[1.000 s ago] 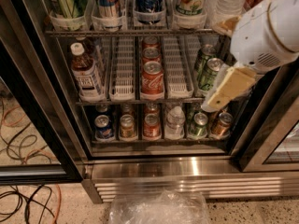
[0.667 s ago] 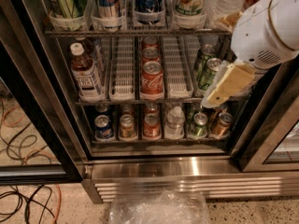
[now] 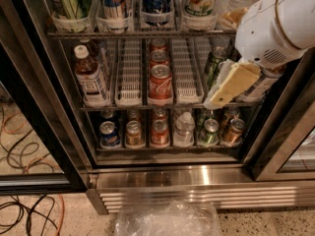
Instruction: Pick redbull can from top shelf of fridge
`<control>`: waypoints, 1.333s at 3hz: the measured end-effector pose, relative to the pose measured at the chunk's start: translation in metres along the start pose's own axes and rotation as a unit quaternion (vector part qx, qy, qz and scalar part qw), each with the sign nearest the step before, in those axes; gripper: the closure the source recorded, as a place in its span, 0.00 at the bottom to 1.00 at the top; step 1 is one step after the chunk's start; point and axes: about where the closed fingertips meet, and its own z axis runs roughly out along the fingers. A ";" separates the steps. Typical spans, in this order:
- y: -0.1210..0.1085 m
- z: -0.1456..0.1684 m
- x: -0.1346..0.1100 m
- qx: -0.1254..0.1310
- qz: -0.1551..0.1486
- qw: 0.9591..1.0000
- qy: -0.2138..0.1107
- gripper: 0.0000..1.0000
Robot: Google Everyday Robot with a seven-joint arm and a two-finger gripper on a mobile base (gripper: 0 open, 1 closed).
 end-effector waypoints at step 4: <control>0.004 0.037 -0.101 -0.018 -0.084 0.989 -0.116 0.00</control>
Offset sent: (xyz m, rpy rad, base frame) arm 0.0178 0.1144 0.0367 0.1102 -0.1068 0.3235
